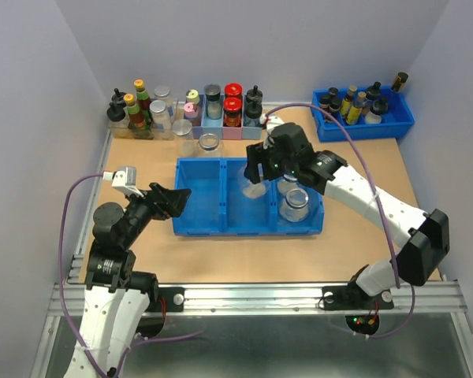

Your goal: Organize the condiment bottles

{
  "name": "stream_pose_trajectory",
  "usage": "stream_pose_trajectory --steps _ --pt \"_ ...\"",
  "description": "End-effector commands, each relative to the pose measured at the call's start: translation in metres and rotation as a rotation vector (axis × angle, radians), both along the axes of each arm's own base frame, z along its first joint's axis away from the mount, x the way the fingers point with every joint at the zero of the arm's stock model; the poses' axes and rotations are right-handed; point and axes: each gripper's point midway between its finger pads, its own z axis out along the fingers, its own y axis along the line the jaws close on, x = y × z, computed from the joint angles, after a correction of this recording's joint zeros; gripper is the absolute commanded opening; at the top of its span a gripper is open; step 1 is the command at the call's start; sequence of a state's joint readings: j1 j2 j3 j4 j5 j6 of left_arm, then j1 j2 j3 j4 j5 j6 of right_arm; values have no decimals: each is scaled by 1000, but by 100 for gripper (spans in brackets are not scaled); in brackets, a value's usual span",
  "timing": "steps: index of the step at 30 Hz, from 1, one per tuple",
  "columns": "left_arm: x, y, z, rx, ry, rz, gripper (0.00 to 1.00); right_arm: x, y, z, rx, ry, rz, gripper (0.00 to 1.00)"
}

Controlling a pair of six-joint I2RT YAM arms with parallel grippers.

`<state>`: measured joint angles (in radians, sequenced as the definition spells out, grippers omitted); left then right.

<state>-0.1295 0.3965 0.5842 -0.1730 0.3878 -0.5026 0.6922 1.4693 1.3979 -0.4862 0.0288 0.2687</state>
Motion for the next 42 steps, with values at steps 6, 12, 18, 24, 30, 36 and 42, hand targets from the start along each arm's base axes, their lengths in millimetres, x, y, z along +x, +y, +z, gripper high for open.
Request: stream_pose_trajectory --steps 6,12,18,24,30,36,42 --pt "0 -1 27 -21 -90 -1 99 4 30 -14 13 -14 -53 0" --pt "0 0 23 -8 -73 0 99 28 28 -52 -61 10 -163 1" --pt "-1 0 25 -10 -73 2 99 48 41 -81 -100 25 -188 0" --pt "-1 1 22 -4 -66 3 99 67 49 -88 -86 15 -256 0" --pt "-1 1 22 -2 -69 6 99 81 43 -90 -104 -15 -345 5" --pt "-1 1 22 -1 -73 7 99 79 44 -89 -125 -37 -356 45" --pt "-1 2 22 -1 -75 9 99 69 58 -79 -127 -56 -279 89"
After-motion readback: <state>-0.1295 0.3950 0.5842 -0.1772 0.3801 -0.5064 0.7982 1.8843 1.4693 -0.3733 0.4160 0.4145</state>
